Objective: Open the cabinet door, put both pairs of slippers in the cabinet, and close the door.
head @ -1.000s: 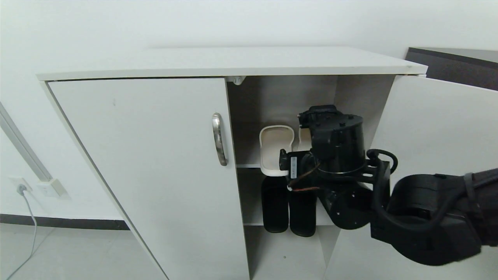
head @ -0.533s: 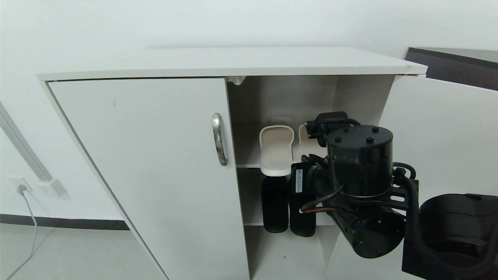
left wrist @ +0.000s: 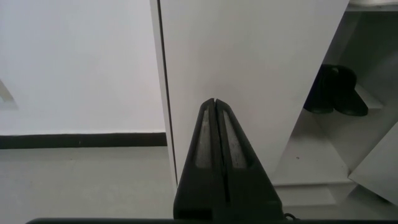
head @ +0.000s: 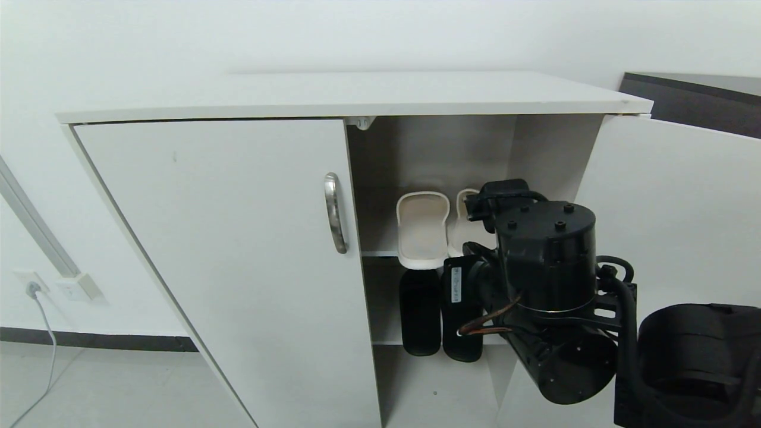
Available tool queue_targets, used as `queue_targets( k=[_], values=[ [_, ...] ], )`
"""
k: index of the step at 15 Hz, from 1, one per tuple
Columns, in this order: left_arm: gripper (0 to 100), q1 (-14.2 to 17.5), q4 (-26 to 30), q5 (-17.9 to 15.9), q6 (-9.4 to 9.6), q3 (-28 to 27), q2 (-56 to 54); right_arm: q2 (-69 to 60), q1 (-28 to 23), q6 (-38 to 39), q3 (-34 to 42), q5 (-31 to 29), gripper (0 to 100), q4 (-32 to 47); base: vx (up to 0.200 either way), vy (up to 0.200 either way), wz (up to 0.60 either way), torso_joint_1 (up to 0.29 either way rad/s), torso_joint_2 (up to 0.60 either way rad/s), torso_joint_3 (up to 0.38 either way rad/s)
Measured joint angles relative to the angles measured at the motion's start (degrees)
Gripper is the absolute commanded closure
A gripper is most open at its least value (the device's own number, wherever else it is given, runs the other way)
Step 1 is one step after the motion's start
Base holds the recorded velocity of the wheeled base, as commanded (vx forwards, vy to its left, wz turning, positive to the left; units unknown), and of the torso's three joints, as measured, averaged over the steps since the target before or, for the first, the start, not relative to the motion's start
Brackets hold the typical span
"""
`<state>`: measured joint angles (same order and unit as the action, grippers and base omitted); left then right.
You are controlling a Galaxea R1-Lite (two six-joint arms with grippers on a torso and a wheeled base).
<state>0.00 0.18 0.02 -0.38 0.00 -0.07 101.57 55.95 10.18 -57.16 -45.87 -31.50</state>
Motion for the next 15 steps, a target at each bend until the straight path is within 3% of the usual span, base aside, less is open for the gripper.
queue_targets(
  k=[1, 15],
  values=[
    [100, 0.0, 0.0, 0.02, 0.02, 0.0, 0.0, 0.0, 0.0, 0.0, 0.17, 0.0, 100, -0.05, 0.0, 0.0, 0.0, 0.0, 0.0, 0.0],
    [100, 0.0, 0.0, -0.02, -0.02, 0.0, 0.0, 0.44, -0.09, -0.3, 2.51, 1.15, 100, -2.74, -0.2, 0.0, 0.0, 0.004, 0.0, 0.004]
  ],
)
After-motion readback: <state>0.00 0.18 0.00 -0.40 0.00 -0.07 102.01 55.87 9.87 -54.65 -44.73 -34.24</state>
